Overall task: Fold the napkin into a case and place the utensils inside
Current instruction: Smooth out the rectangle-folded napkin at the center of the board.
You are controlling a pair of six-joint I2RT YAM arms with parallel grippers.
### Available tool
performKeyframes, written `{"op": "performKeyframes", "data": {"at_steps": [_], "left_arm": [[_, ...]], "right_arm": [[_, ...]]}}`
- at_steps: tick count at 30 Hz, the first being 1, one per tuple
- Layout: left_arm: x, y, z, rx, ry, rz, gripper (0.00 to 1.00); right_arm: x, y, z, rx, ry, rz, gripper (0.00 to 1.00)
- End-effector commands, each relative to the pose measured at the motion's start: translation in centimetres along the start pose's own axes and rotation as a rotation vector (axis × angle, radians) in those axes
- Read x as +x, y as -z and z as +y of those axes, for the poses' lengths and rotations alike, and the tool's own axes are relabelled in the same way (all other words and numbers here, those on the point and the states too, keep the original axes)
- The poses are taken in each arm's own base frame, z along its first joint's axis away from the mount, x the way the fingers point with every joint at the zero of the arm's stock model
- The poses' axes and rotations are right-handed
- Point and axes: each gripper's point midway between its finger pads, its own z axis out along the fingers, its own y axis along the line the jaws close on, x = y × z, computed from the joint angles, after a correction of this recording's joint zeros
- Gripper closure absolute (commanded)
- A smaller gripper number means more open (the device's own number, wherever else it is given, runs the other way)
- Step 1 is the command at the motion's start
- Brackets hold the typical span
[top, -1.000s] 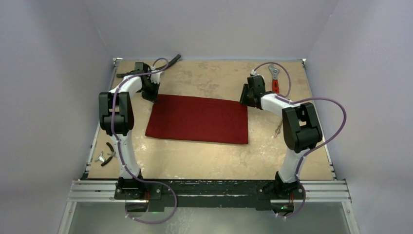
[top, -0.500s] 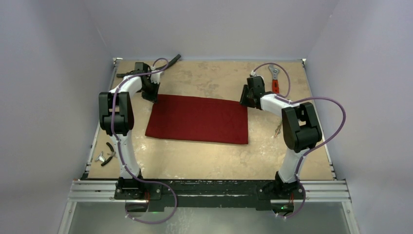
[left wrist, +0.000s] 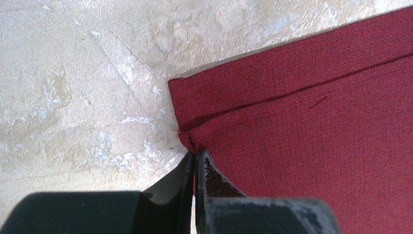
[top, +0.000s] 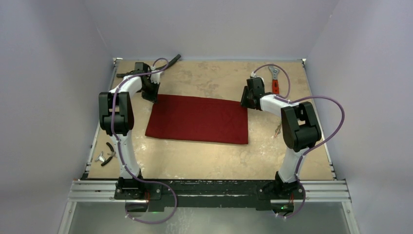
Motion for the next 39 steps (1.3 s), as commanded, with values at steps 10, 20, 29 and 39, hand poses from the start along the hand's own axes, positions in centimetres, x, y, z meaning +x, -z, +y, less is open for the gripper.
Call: {"op": "performKeyframes", "data": {"at_steps": [10,20,29,39], "left_arm": [[-0.7,1.5,-0.1,0.004,-0.018,-0.038,1.00],[-1.6,2.6,-0.2,0.006,-0.016,-0.053,1.00],[-3.0,4.6,-0.8,0.020,-0.016,-0.096,1.00],[-4.1,5.8,-1.1,0.026,-0.023,-0.122,1.00]], "right_arm": [[0.6,-0.3,-0.7,0.018,0.000,-0.017,0.70],[-1.2,1.0,0.3,-0.001,-0.001,-0.067,1.00],[-3.0,2.9,1.4,-0.043,-0.012,-0.114,1.00],[-1.9,2.0,0.9,-0.024,-0.018,-0.084,0.93]]}}
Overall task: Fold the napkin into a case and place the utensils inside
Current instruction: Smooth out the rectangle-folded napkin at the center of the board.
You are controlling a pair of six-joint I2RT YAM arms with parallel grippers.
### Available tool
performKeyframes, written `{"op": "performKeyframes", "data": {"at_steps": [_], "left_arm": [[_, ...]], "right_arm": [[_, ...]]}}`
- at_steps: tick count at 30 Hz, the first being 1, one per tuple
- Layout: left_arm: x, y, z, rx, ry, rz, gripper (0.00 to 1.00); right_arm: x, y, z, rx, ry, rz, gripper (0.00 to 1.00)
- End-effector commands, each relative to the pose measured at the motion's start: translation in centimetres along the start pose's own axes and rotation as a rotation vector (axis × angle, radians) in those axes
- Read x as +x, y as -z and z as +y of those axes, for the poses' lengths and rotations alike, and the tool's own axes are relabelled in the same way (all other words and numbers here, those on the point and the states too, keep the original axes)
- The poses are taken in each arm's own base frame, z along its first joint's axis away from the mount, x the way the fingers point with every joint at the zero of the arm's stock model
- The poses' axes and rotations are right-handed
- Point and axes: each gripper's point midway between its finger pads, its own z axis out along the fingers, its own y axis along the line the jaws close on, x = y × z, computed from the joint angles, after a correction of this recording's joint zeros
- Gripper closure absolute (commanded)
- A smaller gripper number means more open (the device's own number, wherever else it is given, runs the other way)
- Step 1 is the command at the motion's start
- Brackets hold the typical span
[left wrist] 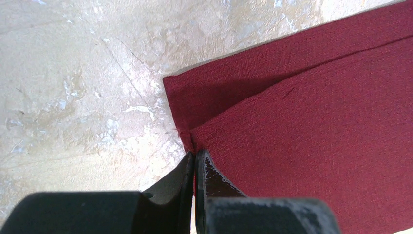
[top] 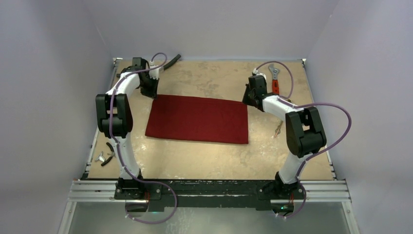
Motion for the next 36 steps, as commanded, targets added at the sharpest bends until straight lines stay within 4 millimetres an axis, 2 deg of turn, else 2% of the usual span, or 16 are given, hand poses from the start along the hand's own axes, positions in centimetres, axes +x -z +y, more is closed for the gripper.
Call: {"op": "performKeyframes", "data": {"at_steps": [1,3,5,11,14,15,17,19,22,25,30,36], "left_arm": [[-2.7,2.9,-0.2,-0.004,-0.021,-0.088,1.00],[-2.2,2.5,0.0,-0.006,-0.022,-0.073,1.00],[-1.8,2.1,0.0,-0.004,-0.020,-0.063,1.00],[-2.0,2.2,-0.2,0.005,-0.011,-0.073,1.00],[-2.1,2.5,0.0,-0.012,-0.012,-0.075,0.98],[-2.1,2.5,0.1,-0.018,-0.012,-0.073,0.95],[-1.9,2.5,0.3,-0.029,-0.013,-0.065,0.82],[-1.7,2.5,0.4,-0.039,-0.012,-0.059,0.77],[-1.5,2.6,0.4,-0.037,-0.016,-0.055,0.77],[-1.4,2.4,0.3,-0.029,-0.019,-0.056,0.82],[-0.7,1.1,0.7,-0.033,-0.018,-0.028,0.86],[-0.1,-0.2,1.4,-0.059,-0.007,-0.011,0.70]], "right_arm": [[0.5,-0.5,0.0,0.007,-0.011,0.010,0.80],[1.2,-0.8,-0.1,0.006,-0.012,0.026,0.60],[1.6,-1.1,-0.1,0.004,-0.010,0.039,0.51],[2.0,-1.8,-0.3,0.009,-0.007,0.048,0.49],[2.1,-2.1,-0.3,0.011,-0.009,0.049,0.52],[2.1,-2.2,-0.3,0.010,-0.010,0.046,0.53],[2.0,-2.3,-0.2,0.009,-0.012,0.041,0.55],[2.1,-2.4,-0.3,0.010,-0.011,0.045,0.59],[2.5,-2.5,-0.4,0.011,-0.011,0.055,0.64],[2.7,-2.4,-0.3,0.006,-0.009,0.062,0.69],[2.6,-2.2,-0.2,0.000,-0.006,0.064,0.81],[2.3,-2.0,-0.1,-0.001,-0.006,0.054,0.96]]}}
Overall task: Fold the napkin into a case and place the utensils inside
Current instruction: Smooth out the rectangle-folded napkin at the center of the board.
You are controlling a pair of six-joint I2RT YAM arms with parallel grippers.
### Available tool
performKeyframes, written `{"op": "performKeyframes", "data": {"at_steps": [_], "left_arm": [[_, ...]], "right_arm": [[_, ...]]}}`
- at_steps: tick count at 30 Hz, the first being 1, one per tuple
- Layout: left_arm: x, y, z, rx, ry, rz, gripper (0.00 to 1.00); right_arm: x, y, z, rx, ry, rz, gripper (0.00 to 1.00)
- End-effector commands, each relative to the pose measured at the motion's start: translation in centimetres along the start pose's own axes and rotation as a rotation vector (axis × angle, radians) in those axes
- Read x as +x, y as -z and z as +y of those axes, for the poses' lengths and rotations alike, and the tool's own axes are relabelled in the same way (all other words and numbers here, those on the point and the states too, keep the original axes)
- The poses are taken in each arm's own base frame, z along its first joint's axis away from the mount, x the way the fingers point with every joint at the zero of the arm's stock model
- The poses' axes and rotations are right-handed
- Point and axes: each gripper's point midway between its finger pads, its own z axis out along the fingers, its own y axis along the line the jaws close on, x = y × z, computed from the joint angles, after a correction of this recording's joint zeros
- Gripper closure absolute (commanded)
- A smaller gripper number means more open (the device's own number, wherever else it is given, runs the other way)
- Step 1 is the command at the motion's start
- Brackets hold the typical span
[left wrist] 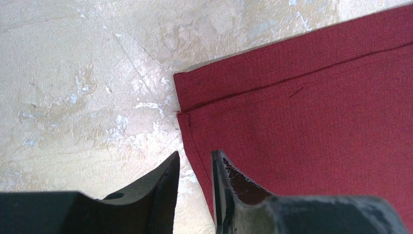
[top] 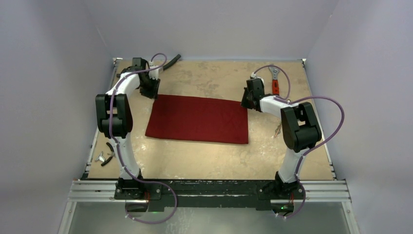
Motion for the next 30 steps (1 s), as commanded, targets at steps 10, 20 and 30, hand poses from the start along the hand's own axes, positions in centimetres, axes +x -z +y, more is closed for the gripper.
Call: {"op": "performKeyframes", "data": {"at_steps": [10,20,30], "left_arm": [[1.4,-3.2,1.0,-0.010,0.003,0.034,0.80],[0.5,-2.7,0.5,0.016,0.007,-0.001,1.00],[-1.7,1.1,-0.8,0.044,0.009,-0.085,1.00]], "right_arm": [[-2.0,2.0,1.1,-0.036,0.000,-0.059,1.00],[-3.4,4.4,1.3,-0.043,-0.005,-0.105,1.00],[-2.3,1.9,1.1,-0.026,-0.001,-0.056,0.81]]}}
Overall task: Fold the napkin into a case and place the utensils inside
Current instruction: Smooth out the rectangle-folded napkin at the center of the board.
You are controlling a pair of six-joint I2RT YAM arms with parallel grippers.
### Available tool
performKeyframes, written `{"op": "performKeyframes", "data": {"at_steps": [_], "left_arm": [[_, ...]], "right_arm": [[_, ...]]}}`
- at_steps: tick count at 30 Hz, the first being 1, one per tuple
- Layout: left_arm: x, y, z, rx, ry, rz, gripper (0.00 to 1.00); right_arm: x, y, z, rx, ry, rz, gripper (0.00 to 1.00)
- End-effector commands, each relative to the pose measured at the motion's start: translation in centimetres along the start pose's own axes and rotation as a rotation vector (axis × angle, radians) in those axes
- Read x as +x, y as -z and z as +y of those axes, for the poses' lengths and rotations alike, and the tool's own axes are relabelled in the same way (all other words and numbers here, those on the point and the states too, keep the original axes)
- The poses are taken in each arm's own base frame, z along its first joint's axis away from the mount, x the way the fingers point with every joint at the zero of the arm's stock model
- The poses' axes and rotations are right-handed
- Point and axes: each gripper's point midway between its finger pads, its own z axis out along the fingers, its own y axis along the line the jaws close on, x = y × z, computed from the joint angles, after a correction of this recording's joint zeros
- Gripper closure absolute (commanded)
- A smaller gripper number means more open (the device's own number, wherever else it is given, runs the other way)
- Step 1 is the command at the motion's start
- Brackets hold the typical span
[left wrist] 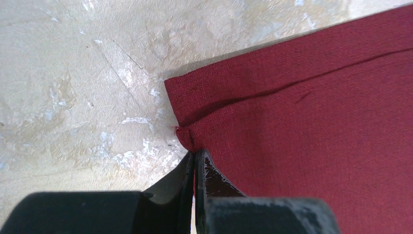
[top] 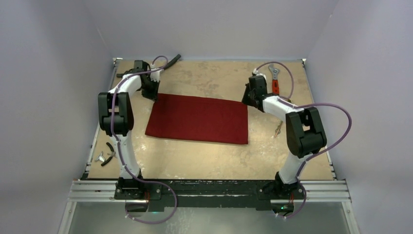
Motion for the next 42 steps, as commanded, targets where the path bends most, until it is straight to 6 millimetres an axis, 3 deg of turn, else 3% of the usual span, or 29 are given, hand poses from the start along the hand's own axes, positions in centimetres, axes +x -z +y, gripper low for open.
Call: {"op": "performKeyframes", "data": {"at_steps": [1,5,9,13,15,20,24,27,30,36,42], "left_arm": [[-2.5,4.0,-1.1,0.027,-0.006,-0.107,1.00],[-2.9,5.1,-1.4,0.025,-0.016,-0.125,1.00],[-3.0,4.6,-0.8,0.001,-0.017,-0.128,1.00],[-2.3,3.6,-0.1,-0.025,-0.004,-0.095,1.00],[-1.7,3.0,0.2,-0.039,-0.002,-0.083,0.92],[-0.8,2.4,-0.4,-0.010,0.005,-0.072,0.91],[-0.2,2.2,-0.8,0.007,-0.004,-0.057,0.91],[0.4,1.8,-0.7,0.009,-0.013,-0.043,0.94],[0.5,2.0,-0.8,0.012,-0.020,-0.046,0.98],[-1.4,3.3,-0.9,0.006,-0.024,-0.105,1.00],[-3.0,2.9,-0.3,-0.015,-0.001,-0.132,1.00]], "right_arm": [[0.3,-1.3,-0.1,0.019,0.009,0.020,0.78],[-1.1,-1.9,1.0,0.003,0.024,-0.007,0.75],[-2.2,-2.6,4.7,-0.031,0.073,-0.021,0.70],[-2.1,-3.6,10.6,-0.125,0.123,-0.011,0.60],[-1.7,-4.4,14.2,-0.181,0.150,0.003,0.59],[0.3,-6.4,23.4,-0.398,0.168,0.053,0.68],[2.0,-7.4,27.9,-0.496,0.164,0.080,0.76],[3.1,-8.3,29.4,-0.514,0.159,0.100,0.78],[4.2,-9.0,29.6,-0.515,0.155,0.120,0.78],[6.0,-9.8,28.9,-0.504,0.154,0.155,0.79],[6.4,-9.7,28.5,-0.495,0.167,0.161,0.79]]}}
